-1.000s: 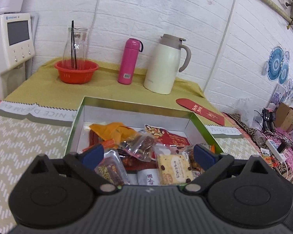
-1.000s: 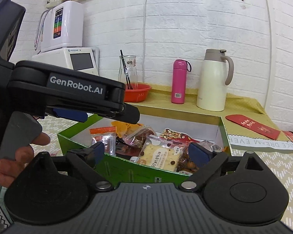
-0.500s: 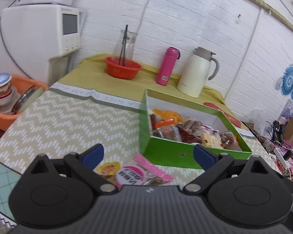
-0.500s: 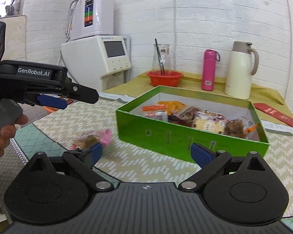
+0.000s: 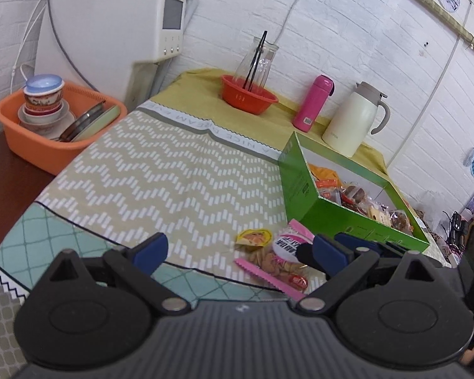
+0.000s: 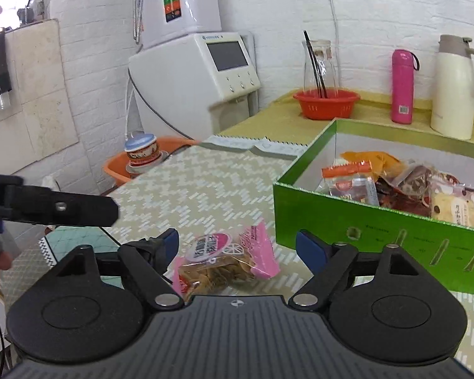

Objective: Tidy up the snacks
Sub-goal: 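Grasp the pink-edged snack bag with the right gripper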

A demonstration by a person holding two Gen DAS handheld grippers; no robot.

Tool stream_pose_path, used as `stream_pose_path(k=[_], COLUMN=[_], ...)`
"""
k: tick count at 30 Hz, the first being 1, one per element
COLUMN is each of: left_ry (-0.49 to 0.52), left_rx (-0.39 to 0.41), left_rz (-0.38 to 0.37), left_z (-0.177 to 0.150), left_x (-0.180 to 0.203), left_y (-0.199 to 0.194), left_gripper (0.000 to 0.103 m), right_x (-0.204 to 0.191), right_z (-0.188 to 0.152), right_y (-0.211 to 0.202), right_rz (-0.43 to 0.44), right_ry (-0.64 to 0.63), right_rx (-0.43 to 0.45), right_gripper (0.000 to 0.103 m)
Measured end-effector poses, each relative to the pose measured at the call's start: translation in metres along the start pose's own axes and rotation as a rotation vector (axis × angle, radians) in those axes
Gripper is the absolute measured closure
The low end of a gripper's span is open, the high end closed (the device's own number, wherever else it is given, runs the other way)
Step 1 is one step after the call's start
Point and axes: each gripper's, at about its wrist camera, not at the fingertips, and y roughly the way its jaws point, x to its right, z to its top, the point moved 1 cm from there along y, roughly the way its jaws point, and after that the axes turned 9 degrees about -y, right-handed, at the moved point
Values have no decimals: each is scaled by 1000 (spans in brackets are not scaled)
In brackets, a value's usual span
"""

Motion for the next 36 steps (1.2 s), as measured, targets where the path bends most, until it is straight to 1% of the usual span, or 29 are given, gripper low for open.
stream_pose_path(k=[1, 2, 3, 4, 7, 9, 12, 14, 15, 16, 18, 21, 23, 25, 26, 27, 29, 33, 36], left_ry=[6, 15, 24, 33, 43, 51, 68, 85, 93, 106, 136, 155, 153, 145, 143, 139, 126, 84, 79], left_rx=[-4, -8, -13, -23, -65, -101, -147, -175, -189, -201, -214, -242, -253, -263, -267, -271, -280, -290, -294], left_rz=[-4, -9, -14, -22, -59, -87, -132, -174, -192, -210, -223, -239, -239, -242, -250, -260, -263, -275, -274], left_z=[-2, -4, -7, -10, -24, -35, -52, -62, -66, -71, -78, -87, -90, -89, -88, -86, -83, -79, -81], left_x=[0, 0, 1, 3, 8, 14, 25, 36, 41, 48, 59, 69, 72, 73, 73, 73, 72, 71, 72], left_y=[-1, -2, -2, 0, 4, 7, 11, 14, 16, 19, 23, 30, 34, 37, 37, 36, 38, 46, 50], left_gripper=[6, 6, 6, 6, 6, 6, 6, 6, 6, 6, 6, 7, 7, 12, 18, 29, 37, 37, 37], right_x=[3, 6, 10, 12, 7, 5, 13, 19, 21, 23, 25, 26, 29, 31, 32, 33, 34, 33, 34], right_z=[-5, -9, -14, -18, -23, -28, -43, -54, -59, -63, -68, -75, -78, -79, -81, -82, -83, -83, -83], right_y=[4, 5, 6, 4, -10, -24, -47, -62, -70, -75, -88, -102, -105, -105, -105, -104, -103, -100, -98], right_rz=[23, 62, 118, 143, 122, 103, 94, 76, 60, 43, 2, -51, -49, -44, -43, -39, -22, 1, 13], right_ry=[24, 62, 108, 135, 116, 109, 164, 174, 172, 166, 140, 78, 63, 62, 63, 67, 76, 83, 93], right_rx=[-32, -35, -48, -60, -53, -54, -49, -38, -32, -25, -23, -32, -33, -30, -28, -27, -21, -13, -11], right_gripper=[20, 27, 39, 41, 42, 42, 42, 40, 32, 19, 10, 9, 10, 11, 11, 11, 11, 11, 10])
